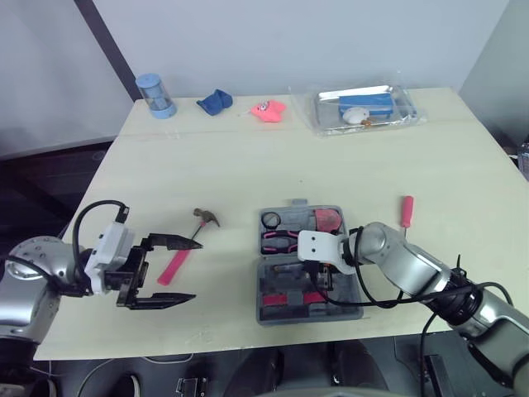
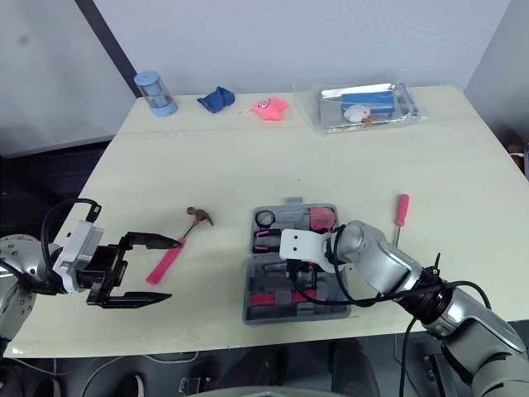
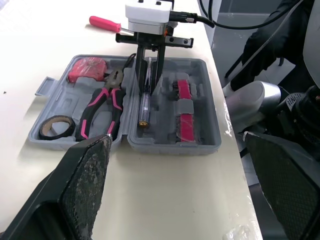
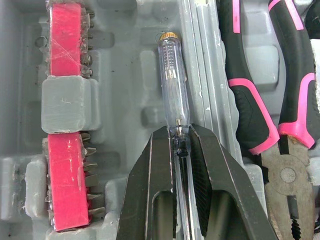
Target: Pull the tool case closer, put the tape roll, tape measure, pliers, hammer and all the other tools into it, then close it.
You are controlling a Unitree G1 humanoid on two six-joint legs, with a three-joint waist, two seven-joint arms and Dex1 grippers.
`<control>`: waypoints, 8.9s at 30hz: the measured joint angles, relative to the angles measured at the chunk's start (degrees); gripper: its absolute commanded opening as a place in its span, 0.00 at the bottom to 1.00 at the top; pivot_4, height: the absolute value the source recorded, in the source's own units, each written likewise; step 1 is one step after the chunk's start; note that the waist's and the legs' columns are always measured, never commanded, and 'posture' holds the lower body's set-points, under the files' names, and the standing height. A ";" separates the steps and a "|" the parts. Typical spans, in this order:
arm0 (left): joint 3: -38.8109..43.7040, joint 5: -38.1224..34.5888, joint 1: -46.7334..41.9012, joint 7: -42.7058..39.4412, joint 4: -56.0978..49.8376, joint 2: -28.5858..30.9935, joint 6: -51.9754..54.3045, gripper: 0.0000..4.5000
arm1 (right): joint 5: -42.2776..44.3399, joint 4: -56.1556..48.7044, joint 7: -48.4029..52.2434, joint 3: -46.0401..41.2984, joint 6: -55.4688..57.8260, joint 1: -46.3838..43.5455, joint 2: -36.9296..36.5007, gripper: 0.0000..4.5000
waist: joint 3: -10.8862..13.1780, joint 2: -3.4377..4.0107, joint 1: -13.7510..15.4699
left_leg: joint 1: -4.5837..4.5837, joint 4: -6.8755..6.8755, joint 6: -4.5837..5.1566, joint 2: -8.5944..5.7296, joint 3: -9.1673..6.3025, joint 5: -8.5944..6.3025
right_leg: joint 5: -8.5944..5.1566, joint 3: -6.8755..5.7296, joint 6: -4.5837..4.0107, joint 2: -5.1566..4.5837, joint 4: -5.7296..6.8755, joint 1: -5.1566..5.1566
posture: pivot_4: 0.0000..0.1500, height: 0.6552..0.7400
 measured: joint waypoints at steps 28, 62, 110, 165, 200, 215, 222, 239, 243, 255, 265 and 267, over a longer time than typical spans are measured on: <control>2.03 1.03 0.83 -0.05 -1.72 -2.63 0.69 1.00 | 2.80 3.34 7.98 -9.92 -10.69 3.36 0.89 0.01 | 0.00 0.00 -0.17 | 0.02 0.01 0.00 0.04 0.01 0.00 | 0.00 0.04 0.00 -0.03 0.02 -0.01 | 1.00 1.00; -0.96 2.19 -3.22 -0.10 3.11 -2.49 -1.45 1.00 | -4.16 4.10 6.86 -1.99 -0.66 -2.73 6.38 0.01 | -0.01 -0.01 -0.13 | 0.00 0.06 -0.01 0.00 0.01 0.01 | 0.00 0.02 0.00 0.01 0.06 -0.02 | 1.00 1.00; -0.71 2.20 -2.30 -0.14 3.04 -3.21 -1.51 1.00 | -1.07 4.14 3.14 -10.69 -16.94 7.59 8.34 0.01 | -0.02 -0.02 -0.11 | 0.03 0.11 -0.08 0.02 0.00 0.05 | 0.05 0.02 -0.06 0.08 0.14 0.00 | 1.00 1.00; 9.69 1.20 3.85 8.73 -0.28 -10.56 6.81 1.00 | 11.17 1.52 0.39 -29.95 -26.41 20.59 8.78 0.01 | -0.17 -0.07 0.11 | 0.14 0.10 -0.09 0.03 -0.01 0.05 | 0.05 0.03 -0.06 0.09 0.10 0.13 | 1.00 1.00; 27.15 8.98 23.67 31.92 13.04 -28.91 -0.37 1.00 | 25.65 16.70 -7.90 -75.22 -40.93 57.15 2.68 0.99 | -0.30 0.01 1.74 | 1.31 -0.22 0.30 0.22 0.32 -0.19 | 0.06 0.34 -0.11 -0.05 -0.17 1.23 | 1.00 1.00; 24.50 9.39 19.27 34.43 8.56 -28.69 3.96 1.00 | 30.30 2.01 -7.39 -72.79 -33.82 58.95 1.85 0.99 | -0.32 0.03 1.87 | 1.30 -0.22 0.30 0.23 0.30 -0.19 | 0.06 0.35 -0.10 -0.05 -0.18 1.23 | 1.00 1.00; 20.13 12.36 13.73 39.57 4.02 -26.71 9.19 1.00 | 33.95 -5.61 -4.78 -69.65 -28.52 57.31 -1.45 0.99 | -0.33 0.02 1.87 | 1.29 -0.21 0.17 0.23 0.28 -0.12 | 0.06 0.29 -0.10 -0.03 -0.19 1.23 | 1.00 1.00; 7.12 22.56 -4.69 48.51 7.56 -25.11 17.99 1.00 | 35.08 -11.39 6.45 -61.35 -28.94 51.39 -5.82 0.99 | -0.32 0.00 2.36 | 1.27 -0.19 0.03 0.21 0.27 -0.03 | 0.08 0.25 -0.09 0.00 -0.19 1.21 | 1.00 1.00; 4.46 23.78 -7.86 50.02 10.42 -26.49 19.52 1.00 | 34.99 -11.24 8.33 -60.92 -30.28 48.67 -6.49 0.99 | -0.31 -0.02 2.35 | 1.26 -0.19 0.02 0.22 0.26 -0.03 | 0.08 0.24 -0.09 0.00 -0.18 1.20 | 1.00 1.00; -0.84 27.13 -16.71 52.55 16.27 -28.25 25.32 0.89 | 34.19 -10.85 8.95 -58.07 -30.99 44.39 -6.50 1.00 | -0.31 -0.03 3.03 | 1.21 -0.15 0.01 0.19 0.26 -0.02 | 0.09 0.22 -0.08 0.00 -0.15 1.17 | 1.00 1.00; -2.62 28.26 -21.14 52.90 19.42 -30.18 28.40 0.51 | 34.16 -10.75 8.07 -57.30 -30.92 43.96 -6.50 1.00 | -0.30 -0.05 3.01 | 1.17 -0.14 0.00 0.19 0.25 -0.01 | 0.09 0.23 -0.08 0.02 -0.12 1.09 | 1.00 1.00; -2.62 28.57 -22.18 53.35 20.44 -30.38 28.47 0.51 | 34.17 -10.86 7.85 -57.30 -30.86 43.94 -6.50 1.00 | -0.30 -0.05 3.03 | 1.16 -0.13 0.00 0.18 0.25 -0.01 | 0.09 0.24 -0.08 0.00 -0.12 1.09 | 1.00 1.00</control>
